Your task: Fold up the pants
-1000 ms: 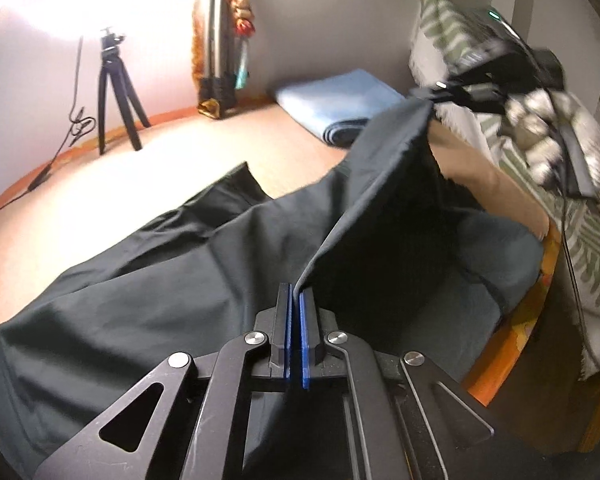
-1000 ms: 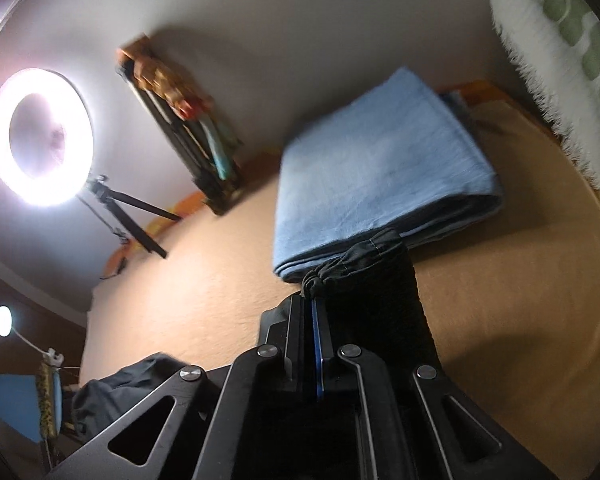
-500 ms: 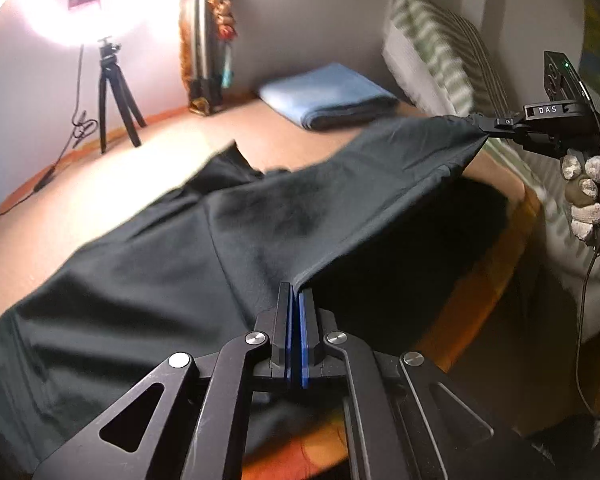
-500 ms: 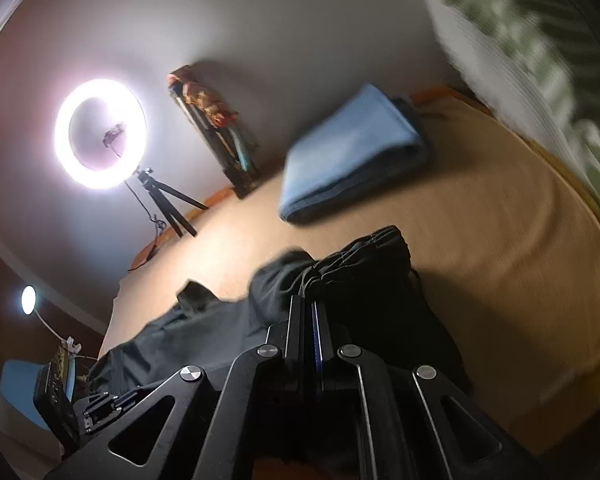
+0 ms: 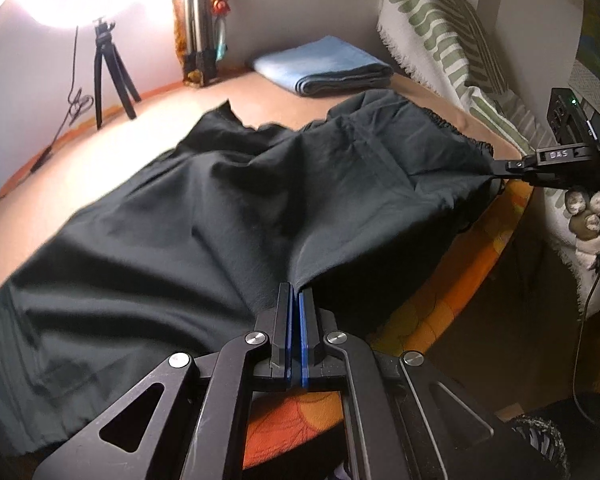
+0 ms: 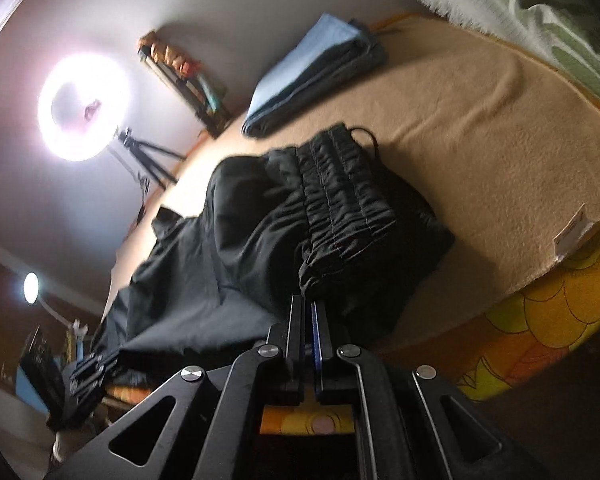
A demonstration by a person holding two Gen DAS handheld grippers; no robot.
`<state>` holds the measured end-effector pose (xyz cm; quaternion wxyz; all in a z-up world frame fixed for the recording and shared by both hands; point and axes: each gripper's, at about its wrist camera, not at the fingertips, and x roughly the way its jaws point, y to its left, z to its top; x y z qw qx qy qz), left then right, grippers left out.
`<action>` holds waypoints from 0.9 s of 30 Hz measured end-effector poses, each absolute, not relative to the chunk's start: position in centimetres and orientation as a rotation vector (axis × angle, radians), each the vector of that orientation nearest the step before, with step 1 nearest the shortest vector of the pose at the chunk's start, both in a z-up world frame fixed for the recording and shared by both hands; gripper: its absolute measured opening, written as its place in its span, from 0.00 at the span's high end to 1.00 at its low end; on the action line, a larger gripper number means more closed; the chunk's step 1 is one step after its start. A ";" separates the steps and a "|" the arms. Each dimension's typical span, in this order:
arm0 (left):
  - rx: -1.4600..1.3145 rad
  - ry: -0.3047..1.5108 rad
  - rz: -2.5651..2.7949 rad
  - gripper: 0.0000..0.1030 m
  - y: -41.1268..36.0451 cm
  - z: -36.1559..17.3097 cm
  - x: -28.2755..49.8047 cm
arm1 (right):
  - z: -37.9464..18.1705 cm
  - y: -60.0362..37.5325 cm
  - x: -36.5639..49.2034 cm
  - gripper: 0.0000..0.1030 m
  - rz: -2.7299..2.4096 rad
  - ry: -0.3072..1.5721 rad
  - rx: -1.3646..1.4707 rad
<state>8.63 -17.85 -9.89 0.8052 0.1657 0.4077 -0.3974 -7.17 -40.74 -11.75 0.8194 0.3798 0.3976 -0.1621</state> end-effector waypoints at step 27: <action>0.355 0.883 -0.874 0.99 -18.8 -10.2 8.6 | -10.2 -46.9 -7.3 0.84 -0.394 0.904 0.817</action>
